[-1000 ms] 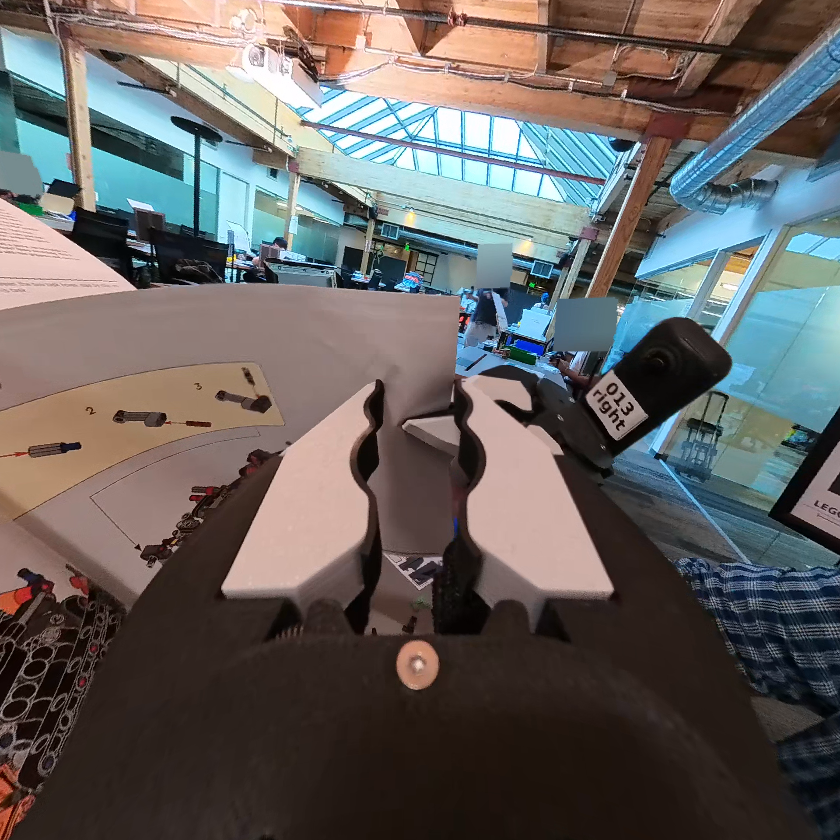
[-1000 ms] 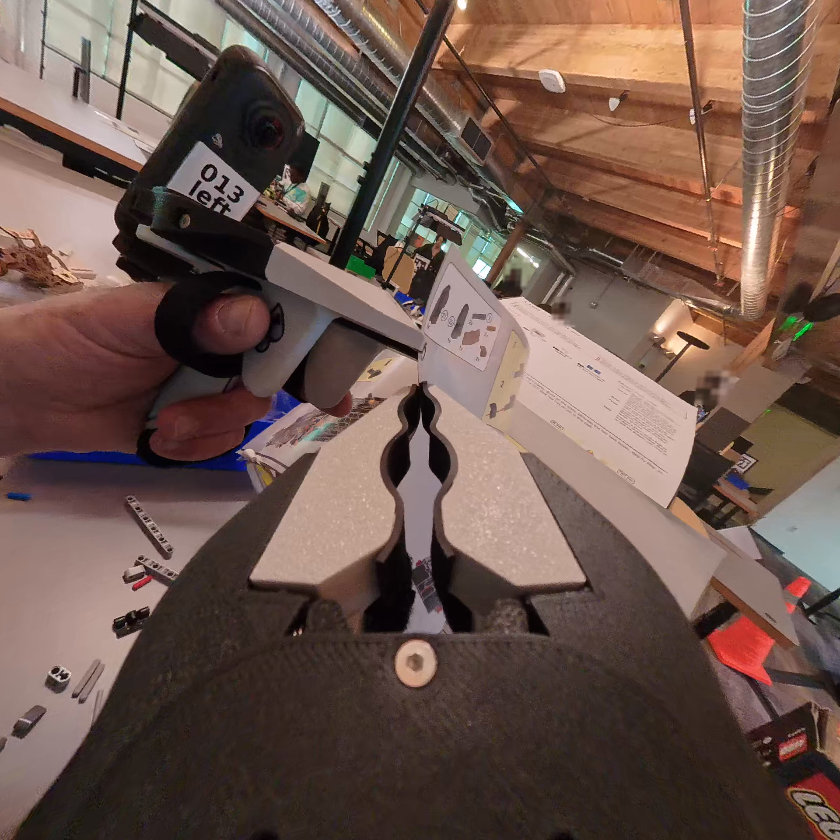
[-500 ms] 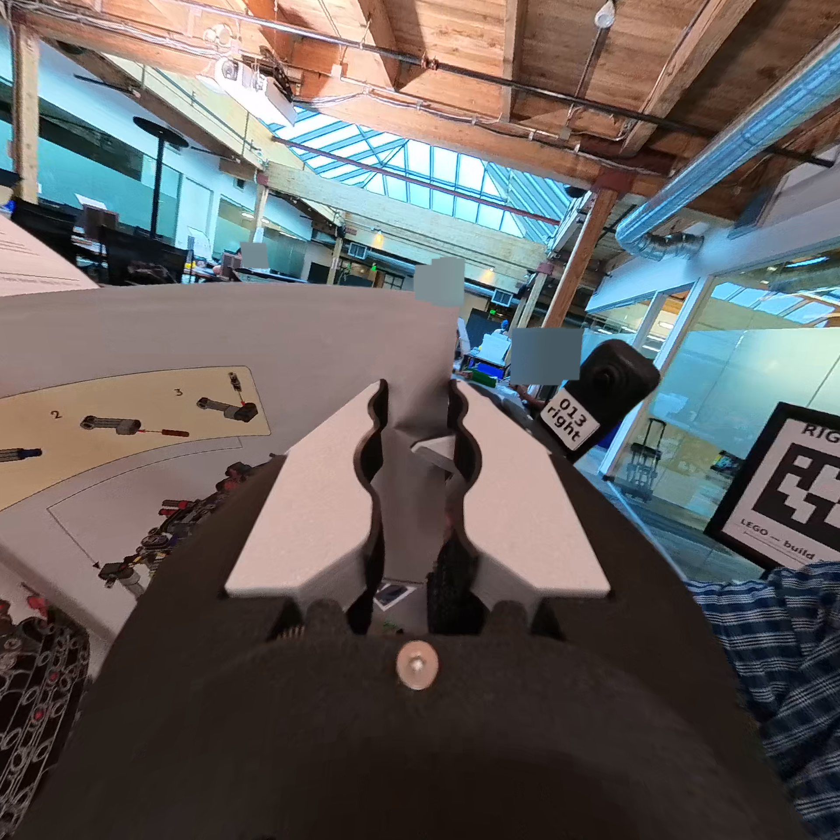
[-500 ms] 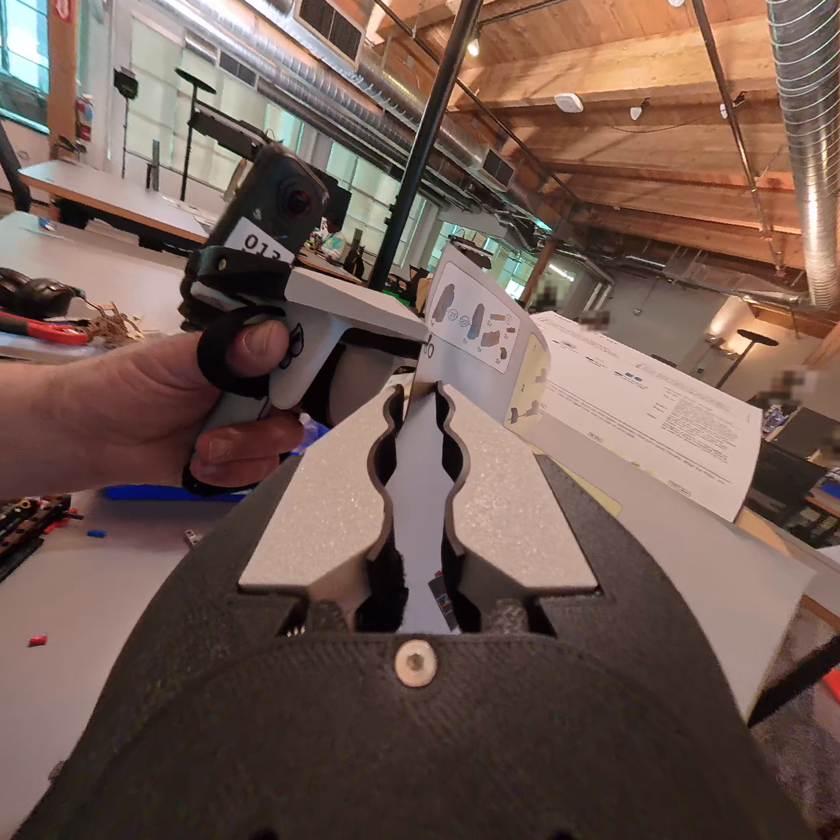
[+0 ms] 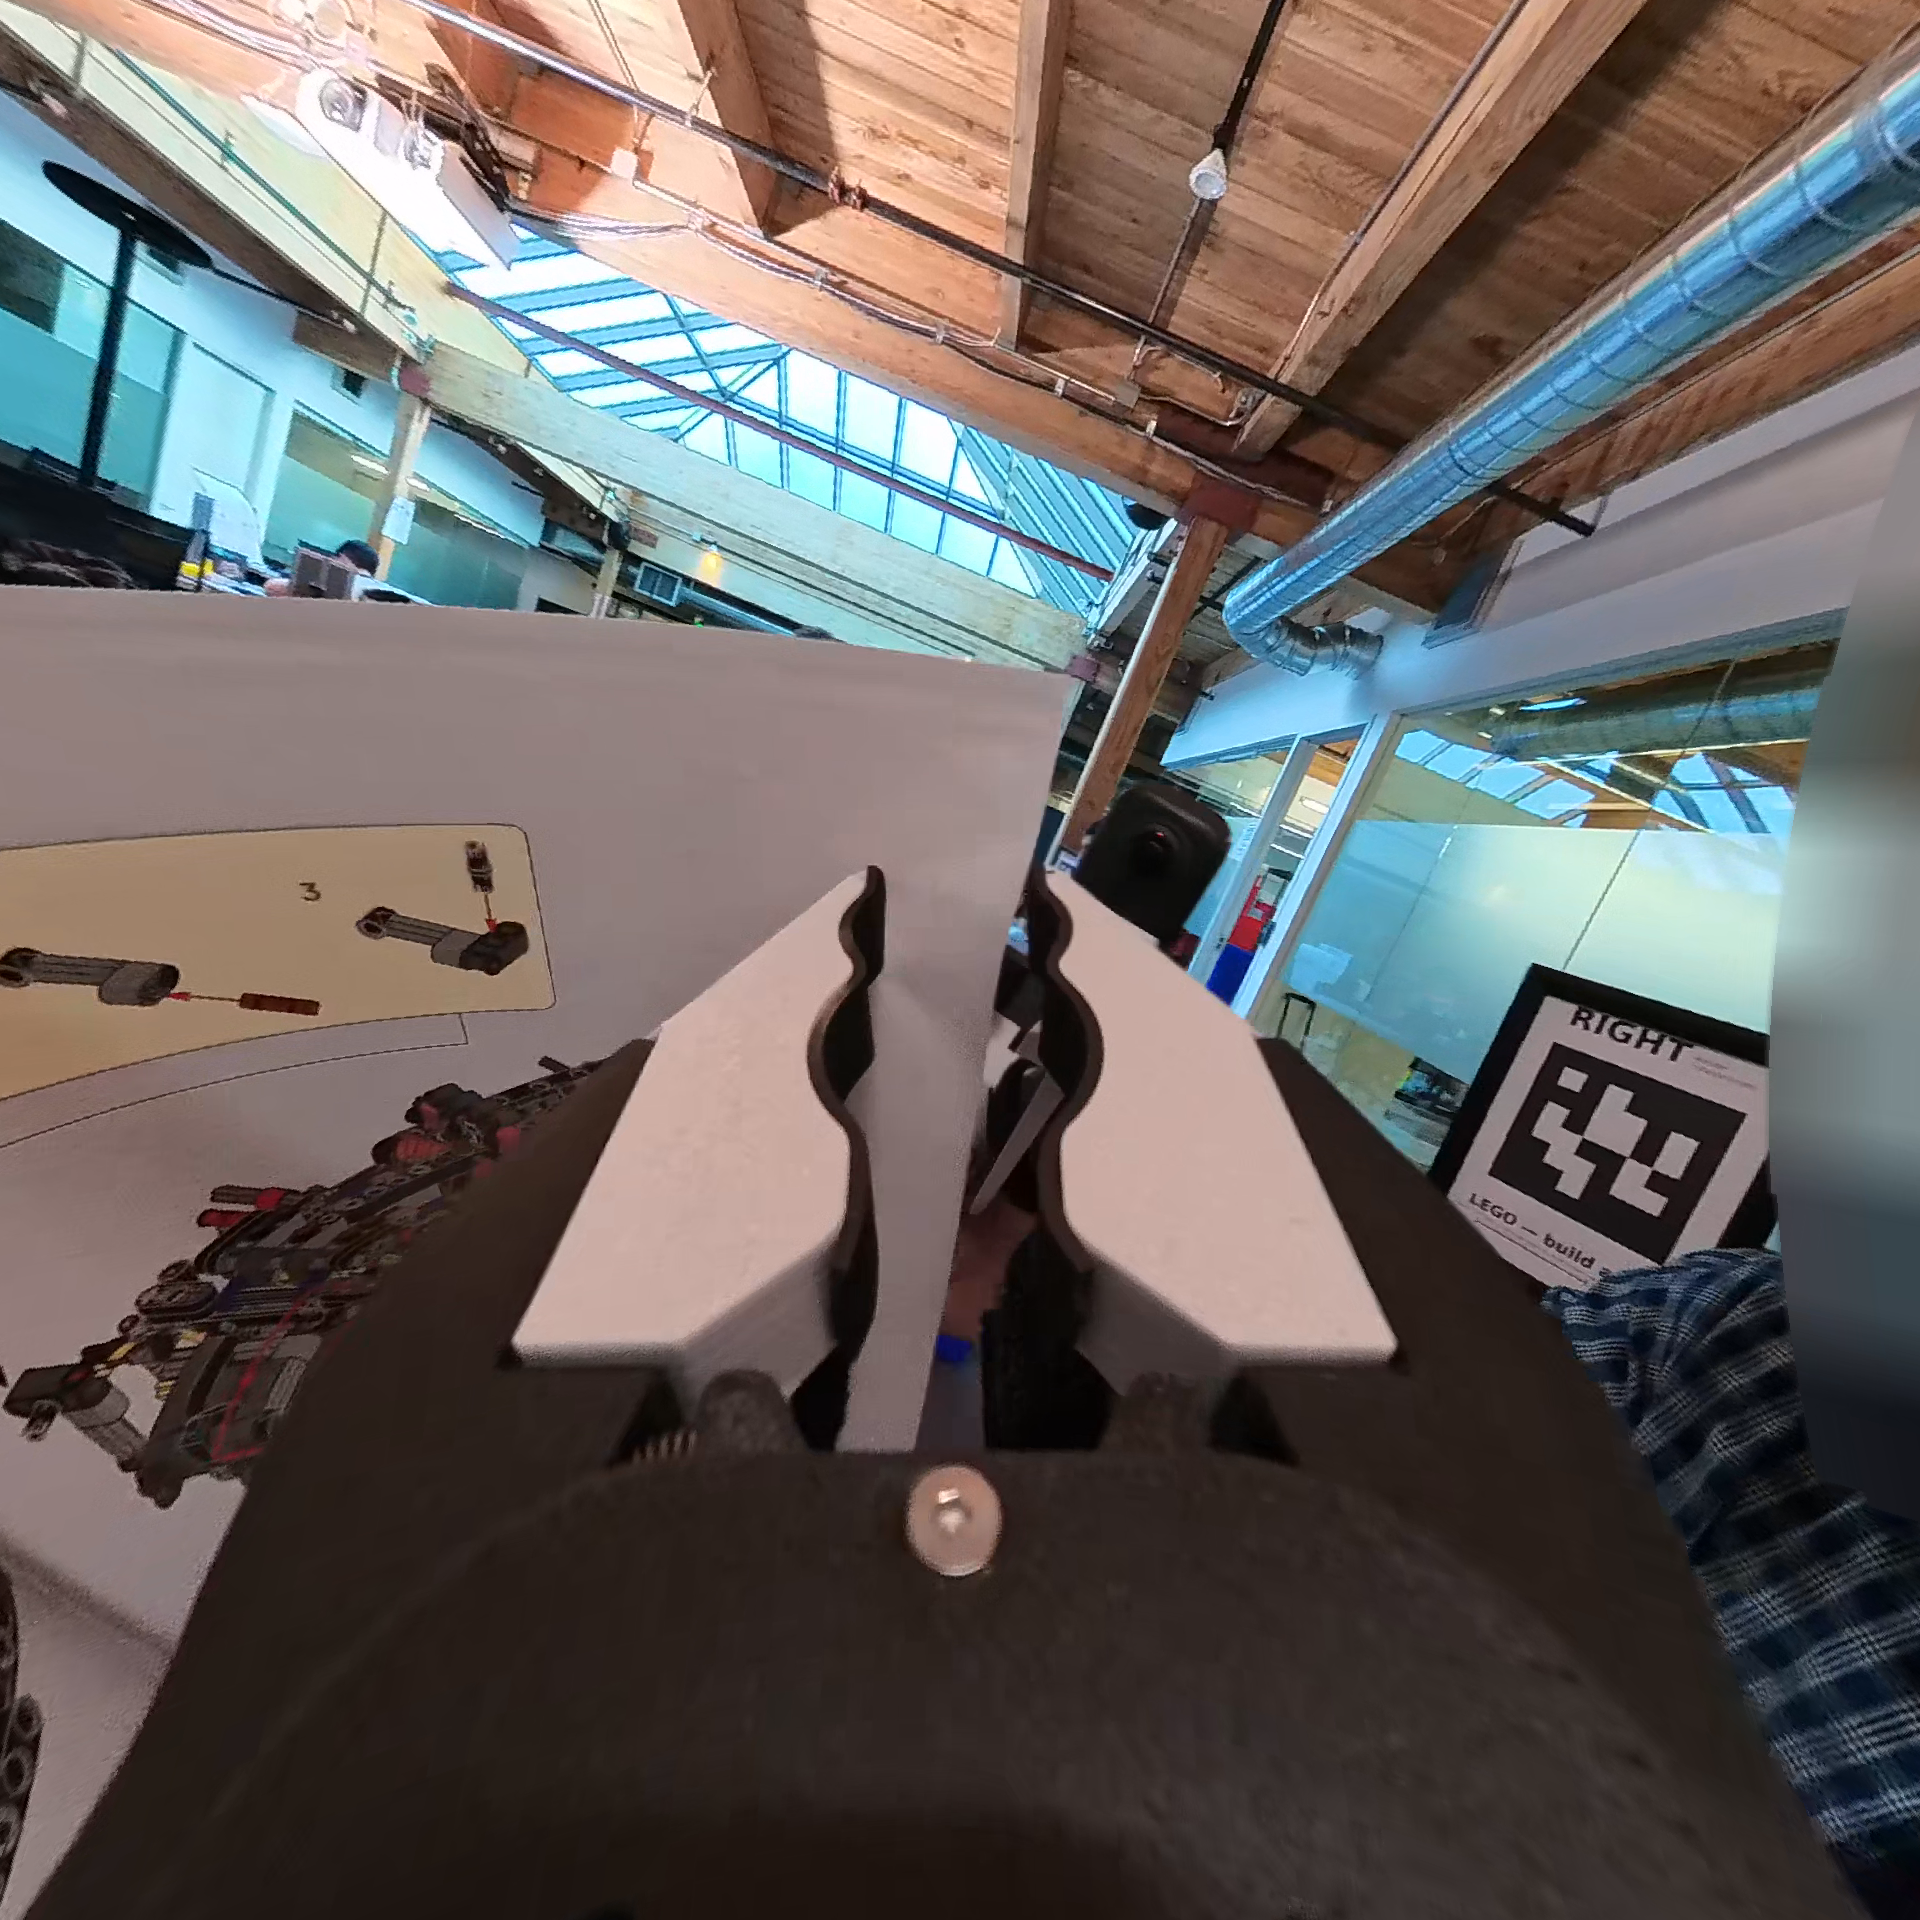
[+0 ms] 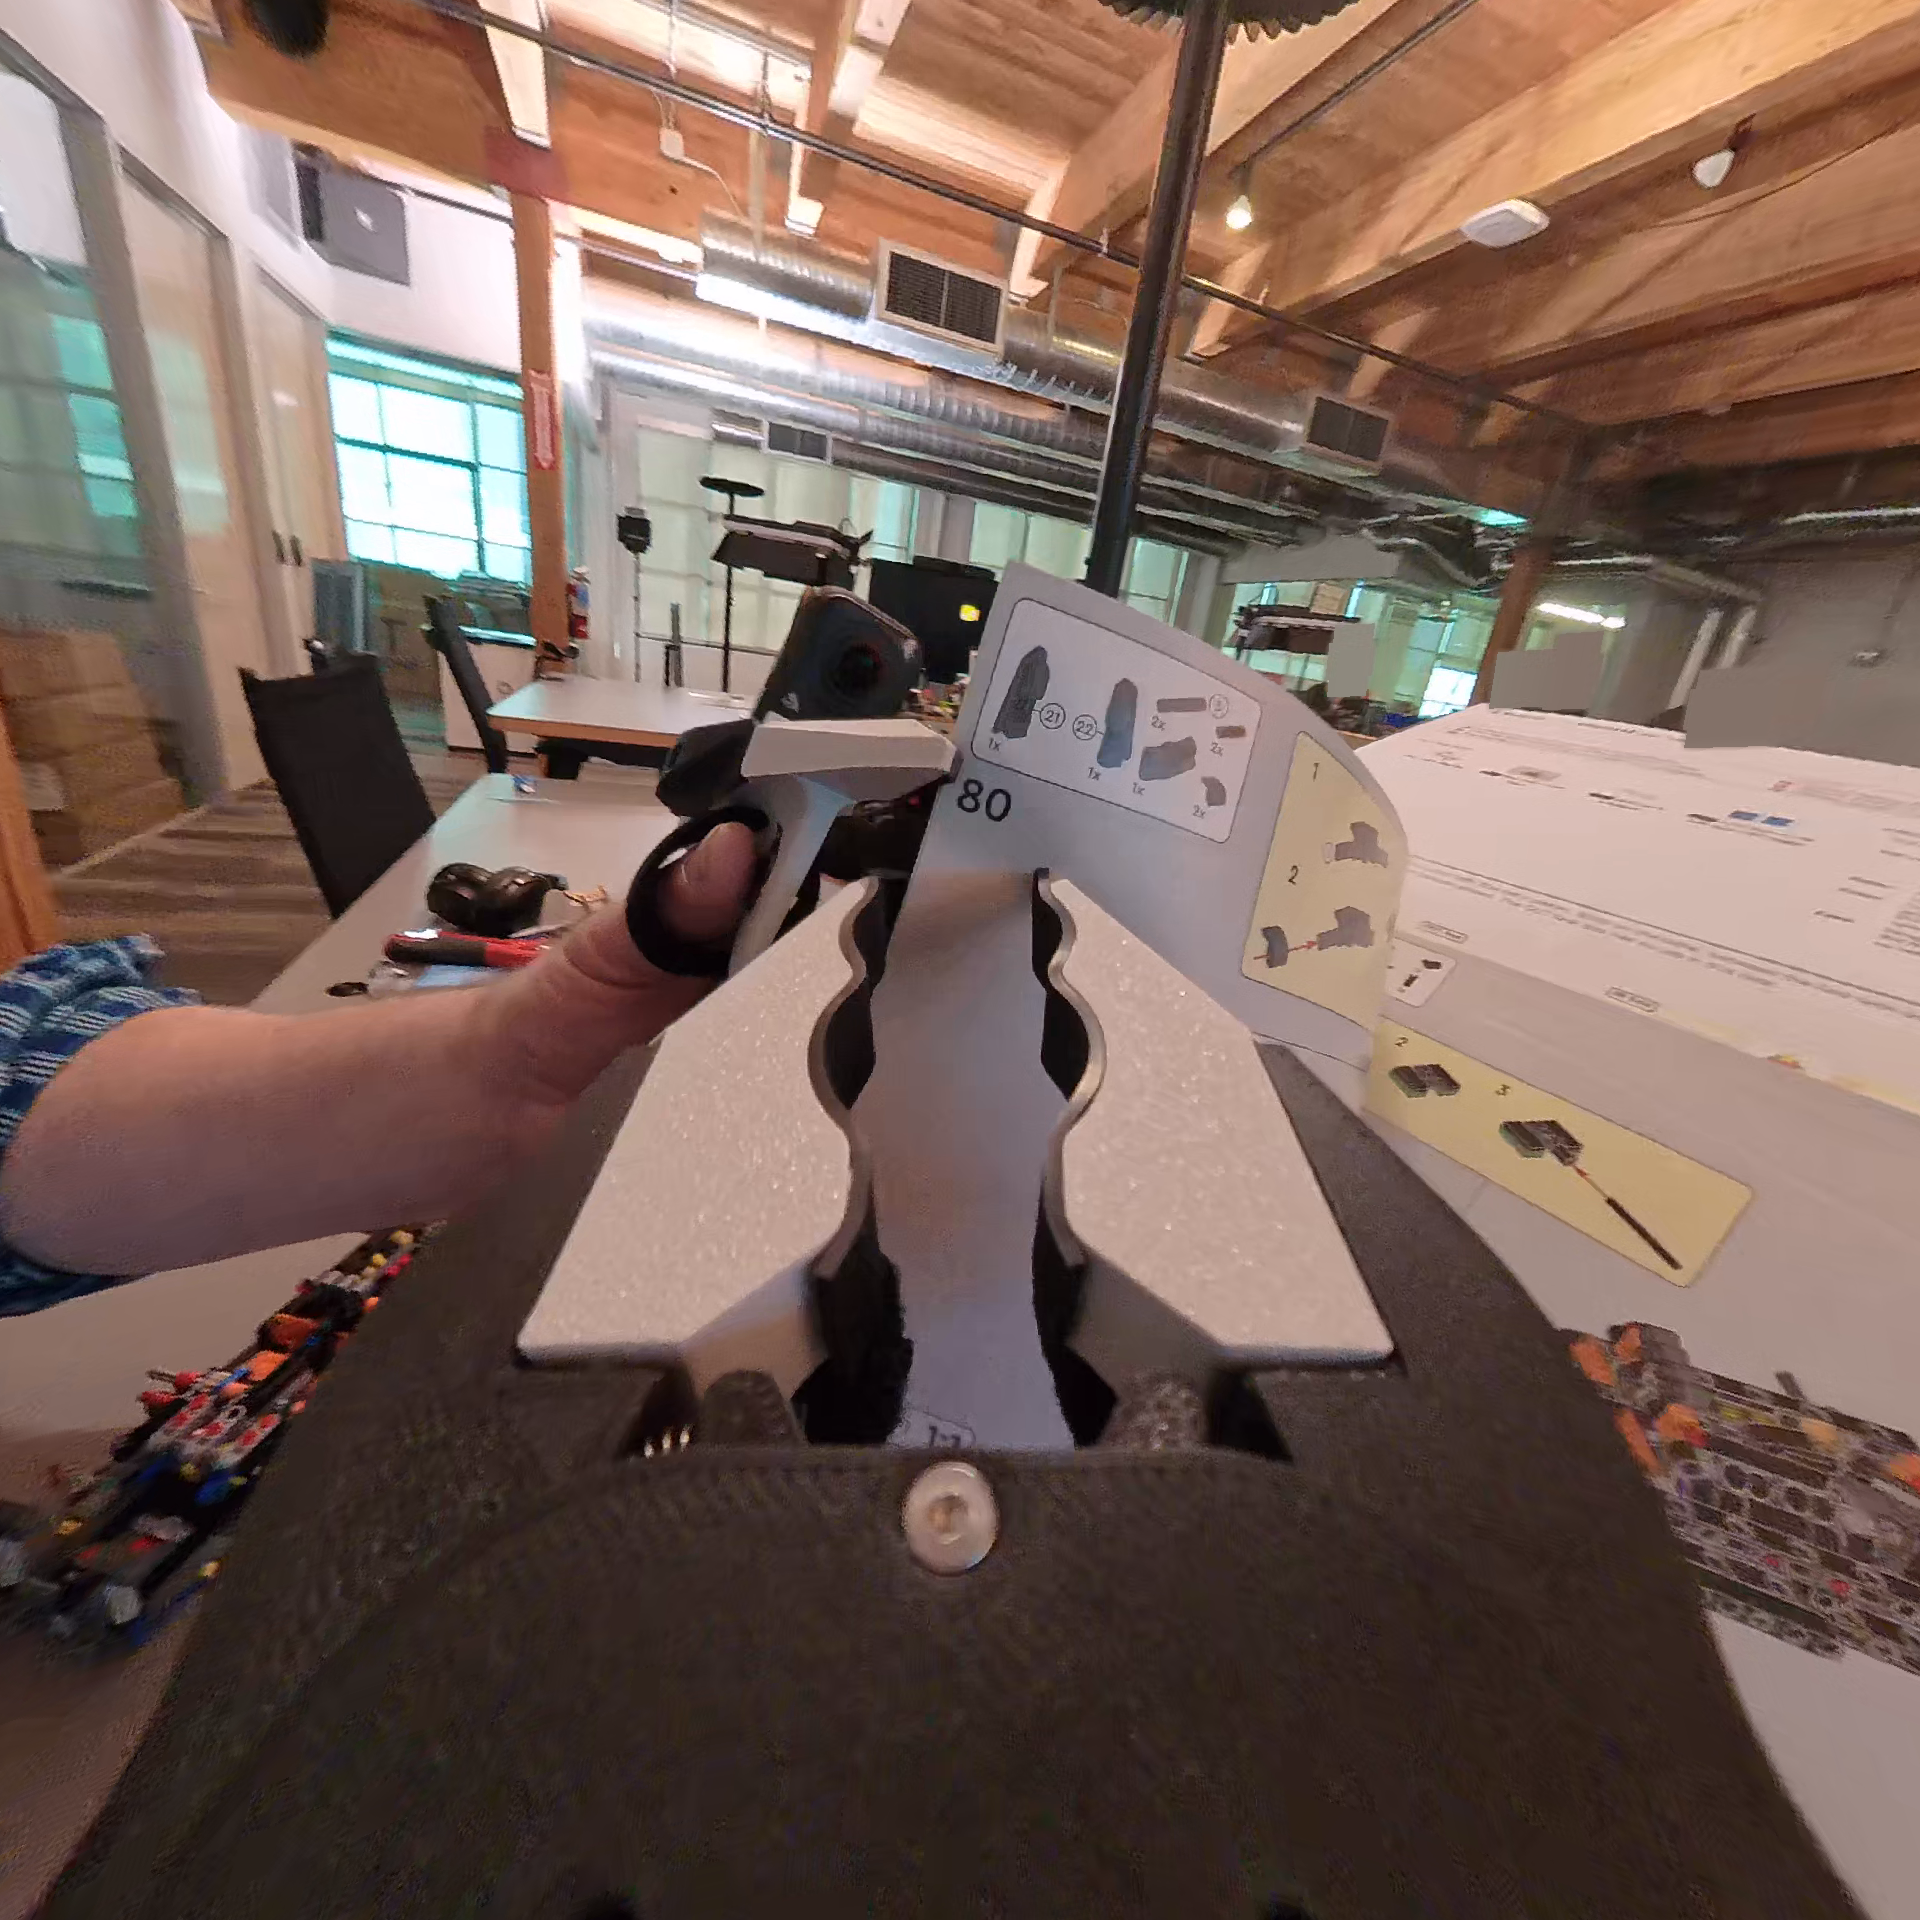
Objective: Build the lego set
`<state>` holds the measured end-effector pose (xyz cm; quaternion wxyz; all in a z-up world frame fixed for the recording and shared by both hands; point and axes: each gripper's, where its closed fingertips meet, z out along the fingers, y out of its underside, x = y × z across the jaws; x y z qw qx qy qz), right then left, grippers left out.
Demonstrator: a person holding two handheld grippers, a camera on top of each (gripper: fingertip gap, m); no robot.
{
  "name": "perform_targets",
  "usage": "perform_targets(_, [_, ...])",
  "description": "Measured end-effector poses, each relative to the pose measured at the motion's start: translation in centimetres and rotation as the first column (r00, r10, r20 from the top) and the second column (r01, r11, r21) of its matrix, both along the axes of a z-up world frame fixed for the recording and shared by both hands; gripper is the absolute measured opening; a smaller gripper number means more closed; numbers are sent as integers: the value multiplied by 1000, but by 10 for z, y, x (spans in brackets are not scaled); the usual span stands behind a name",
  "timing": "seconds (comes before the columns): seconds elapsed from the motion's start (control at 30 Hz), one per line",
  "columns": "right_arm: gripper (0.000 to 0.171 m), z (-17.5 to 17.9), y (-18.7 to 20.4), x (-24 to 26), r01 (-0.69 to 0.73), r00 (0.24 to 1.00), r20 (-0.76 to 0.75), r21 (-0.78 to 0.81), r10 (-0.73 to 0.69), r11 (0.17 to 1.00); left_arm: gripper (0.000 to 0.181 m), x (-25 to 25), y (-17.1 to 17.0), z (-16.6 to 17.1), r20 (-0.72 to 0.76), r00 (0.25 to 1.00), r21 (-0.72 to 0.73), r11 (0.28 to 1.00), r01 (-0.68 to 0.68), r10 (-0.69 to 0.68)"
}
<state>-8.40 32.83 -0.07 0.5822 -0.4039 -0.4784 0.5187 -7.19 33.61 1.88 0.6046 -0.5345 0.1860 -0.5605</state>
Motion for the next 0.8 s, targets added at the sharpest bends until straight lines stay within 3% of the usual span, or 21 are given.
perform_targets(0.8, [26,9,17,21,-213,969,-163,-186,184,959,30,11,11,3,125,971,-39,977,211,-204])
